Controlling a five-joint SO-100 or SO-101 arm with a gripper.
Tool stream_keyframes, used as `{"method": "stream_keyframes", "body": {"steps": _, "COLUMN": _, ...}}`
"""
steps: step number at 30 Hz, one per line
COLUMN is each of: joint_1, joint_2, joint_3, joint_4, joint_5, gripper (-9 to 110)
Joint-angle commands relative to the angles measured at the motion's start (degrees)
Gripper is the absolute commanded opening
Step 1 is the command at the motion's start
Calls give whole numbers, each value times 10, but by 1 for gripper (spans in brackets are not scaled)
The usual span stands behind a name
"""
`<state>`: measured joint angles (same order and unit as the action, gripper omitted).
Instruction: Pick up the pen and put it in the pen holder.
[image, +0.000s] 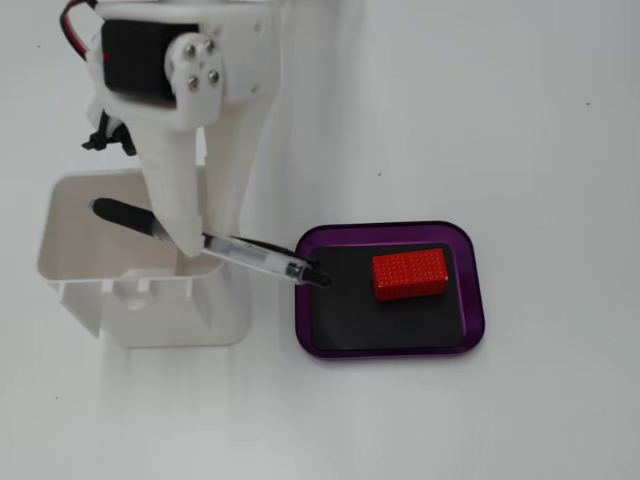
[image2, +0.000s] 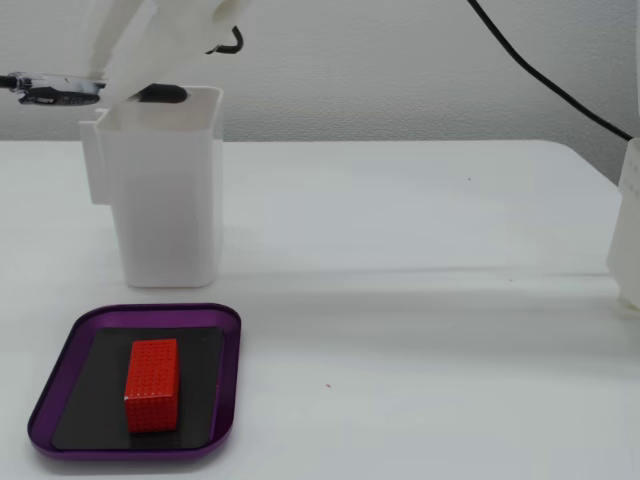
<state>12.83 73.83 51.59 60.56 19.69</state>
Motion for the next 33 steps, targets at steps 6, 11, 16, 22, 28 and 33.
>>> {"method": "stream_keyframes", "body": {"steps": 6, "joint_1": -2, "joint_2": 18, "joint_3": -35, "joint_4": 36, "joint_5": -4, "gripper": 9}}
{"method": "stream_keyframes", "body": {"steps": 11, "joint_1": -7, "joint_2": 19, "joint_3": -37, "joint_4": 50, "joint_5": -6, "gripper": 11}}
{"method": "stream_keyframes", "body": {"steps": 16, "joint_1": -6, "joint_2": 47, "joint_3": -37, "joint_4": 62, "joint_5": -7, "gripper": 11}}
{"method": "stream_keyframes", "body": {"steps": 22, "joint_1": -9, "joint_2": 169, "joint_3": -37, "joint_4": 106, "joint_5": -109, "gripper": 11}}
{"method": "stream_keyframes", "body": {"steps": 28, "joint_1": -29, "joint_2": 333, "joint_3": -35, "joint_4": 168, "joint_5": -197, "gripper": 11}}
{"method": "stream_keyframes", "body": {"steps": 33, "joint_1": -30, "joint_2": 435, "joint_3": -10, "joint_4": 304, "joint_5": -234, "gripper": 11}}
